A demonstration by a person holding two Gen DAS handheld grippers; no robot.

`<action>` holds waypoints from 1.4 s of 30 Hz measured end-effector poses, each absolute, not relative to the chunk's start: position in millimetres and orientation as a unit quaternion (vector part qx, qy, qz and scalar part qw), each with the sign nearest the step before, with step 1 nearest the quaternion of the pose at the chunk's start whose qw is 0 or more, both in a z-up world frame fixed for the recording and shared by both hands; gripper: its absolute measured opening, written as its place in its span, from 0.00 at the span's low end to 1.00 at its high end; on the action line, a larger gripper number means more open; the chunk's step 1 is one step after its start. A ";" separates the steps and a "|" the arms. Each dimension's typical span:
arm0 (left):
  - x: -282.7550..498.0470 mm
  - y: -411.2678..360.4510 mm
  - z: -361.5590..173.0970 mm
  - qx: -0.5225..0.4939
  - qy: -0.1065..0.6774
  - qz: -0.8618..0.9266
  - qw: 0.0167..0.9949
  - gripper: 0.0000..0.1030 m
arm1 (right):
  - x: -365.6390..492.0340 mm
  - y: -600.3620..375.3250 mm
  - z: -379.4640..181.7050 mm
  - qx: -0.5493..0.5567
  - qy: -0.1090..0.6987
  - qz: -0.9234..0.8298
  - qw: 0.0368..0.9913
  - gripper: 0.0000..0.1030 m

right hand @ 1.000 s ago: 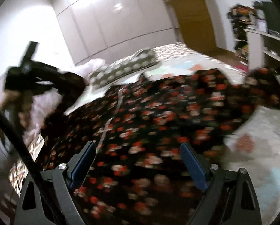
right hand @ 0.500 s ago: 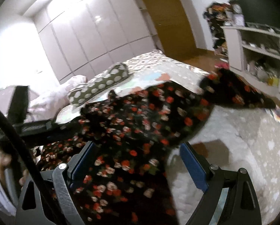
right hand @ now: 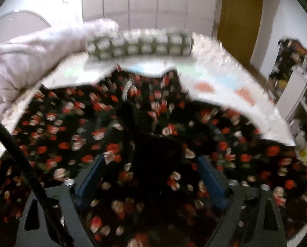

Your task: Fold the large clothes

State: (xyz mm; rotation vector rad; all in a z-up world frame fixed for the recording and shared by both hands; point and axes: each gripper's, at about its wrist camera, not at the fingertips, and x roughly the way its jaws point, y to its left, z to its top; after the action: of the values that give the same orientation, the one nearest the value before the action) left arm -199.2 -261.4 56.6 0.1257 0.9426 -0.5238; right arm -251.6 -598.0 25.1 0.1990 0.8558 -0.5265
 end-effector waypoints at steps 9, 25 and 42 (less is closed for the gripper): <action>-203.7 -239.4 36.1 0.041 0.467 -0.227 0.854 0.76 | -364.5 -668.9 29.1 0.285 0.334 -0.341 0.831 0.43; -259.2 -263.5 52.6 0.045 0.471 -0.271 0.838 0.76 | -620.2 -749.1 -8.4 0.636 0.049 -0.283 0.716 0.91; -274.7 -258.8 60.7 0.045 0.472 -0.280 0.834 0.76 | -702.4 -765.5 18.7 0.581 0.010 -0.406 0.705 0.07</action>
State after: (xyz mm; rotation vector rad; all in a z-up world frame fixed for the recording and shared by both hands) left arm -274.7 -258.8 60.7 0.0943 1.0007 -0.5932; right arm -702.4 -765.5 18.7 1.2911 0.0220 -0.9033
